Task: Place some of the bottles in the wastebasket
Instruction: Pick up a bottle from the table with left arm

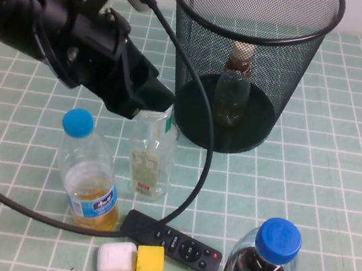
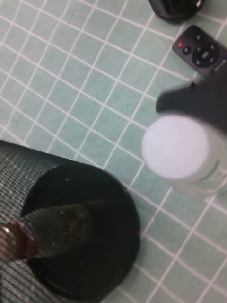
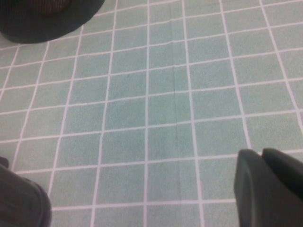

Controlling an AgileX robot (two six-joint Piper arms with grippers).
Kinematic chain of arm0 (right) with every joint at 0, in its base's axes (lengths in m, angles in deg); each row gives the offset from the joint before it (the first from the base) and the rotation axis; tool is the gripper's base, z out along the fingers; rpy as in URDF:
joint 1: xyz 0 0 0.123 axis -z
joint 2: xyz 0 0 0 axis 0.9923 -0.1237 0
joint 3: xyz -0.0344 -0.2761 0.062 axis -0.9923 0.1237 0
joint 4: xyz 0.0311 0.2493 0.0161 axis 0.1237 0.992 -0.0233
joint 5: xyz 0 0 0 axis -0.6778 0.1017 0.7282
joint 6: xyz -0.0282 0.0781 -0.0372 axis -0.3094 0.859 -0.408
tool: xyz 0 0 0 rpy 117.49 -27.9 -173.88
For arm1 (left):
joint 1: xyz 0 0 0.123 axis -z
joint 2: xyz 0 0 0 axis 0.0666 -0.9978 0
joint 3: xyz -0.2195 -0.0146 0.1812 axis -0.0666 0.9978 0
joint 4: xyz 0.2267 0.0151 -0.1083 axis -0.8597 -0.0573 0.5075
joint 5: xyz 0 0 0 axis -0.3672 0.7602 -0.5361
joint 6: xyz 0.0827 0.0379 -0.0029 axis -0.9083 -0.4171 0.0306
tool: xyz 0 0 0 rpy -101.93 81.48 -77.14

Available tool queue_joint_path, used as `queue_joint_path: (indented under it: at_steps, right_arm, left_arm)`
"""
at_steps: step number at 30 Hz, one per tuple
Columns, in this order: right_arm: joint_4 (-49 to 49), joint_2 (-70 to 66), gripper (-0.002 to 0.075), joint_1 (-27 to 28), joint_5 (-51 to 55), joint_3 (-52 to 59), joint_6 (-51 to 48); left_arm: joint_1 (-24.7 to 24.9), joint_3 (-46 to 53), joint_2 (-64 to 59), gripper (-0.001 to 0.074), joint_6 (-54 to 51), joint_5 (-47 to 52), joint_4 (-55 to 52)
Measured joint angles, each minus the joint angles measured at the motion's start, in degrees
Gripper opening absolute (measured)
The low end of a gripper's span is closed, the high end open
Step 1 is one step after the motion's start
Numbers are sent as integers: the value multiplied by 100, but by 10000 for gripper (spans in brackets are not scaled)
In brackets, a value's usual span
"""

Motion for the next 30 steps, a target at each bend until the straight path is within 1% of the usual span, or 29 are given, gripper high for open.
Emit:
queue_joint_path:
  at_steps: [2, 3, 5, 8, 14, 20, 22, 25, 28, 30]
  right_arm:
    - [0, 0, -8, 0, 0, 0, 0]
    - [0, 0, -8, 0, 0, 0, 0]
    - [0, 0, -8, 0, 0, 0, 0]
    - [0, 0, -8, 0, 0, 0, 0]
    - [0, 0, -8, 0, 0, 0, 5]
    - [0, 0, -8, 0, 0, 0, 14]
    - [0, 0, -8, 0, 0, 0, 14]
    - [0, 0, -7, 0, 0, 0, 14]
    - [0, 0, -8, 0, 0, 0, 14]
    - [0, 0, -8, 0, 0, 0, 14]
  left_arm:
    - [0, 0, -71, 457, -381, -52, 80]
    - [0, 0, -122, 497, -584, -96, 104]
    - [0, 0, -185, 536, -844, -167, 122]
    - [0, 0, -338, 559, -983, -252, 152]
    - [0, 0, -742, 568, -1042, -552, 167]
    - [0, 0, -1122, 568, -1042, -744, 167]
    - [0, 0, -1204, 559, -1042, -769, 167]
    - [0, 0, -1253, 527, -1042, -881, 167]
    - [0, 0, -1267, 445, -1042, -1105, 167]
    - [0, 0, -1267, 336, -1042, -1167, 167]
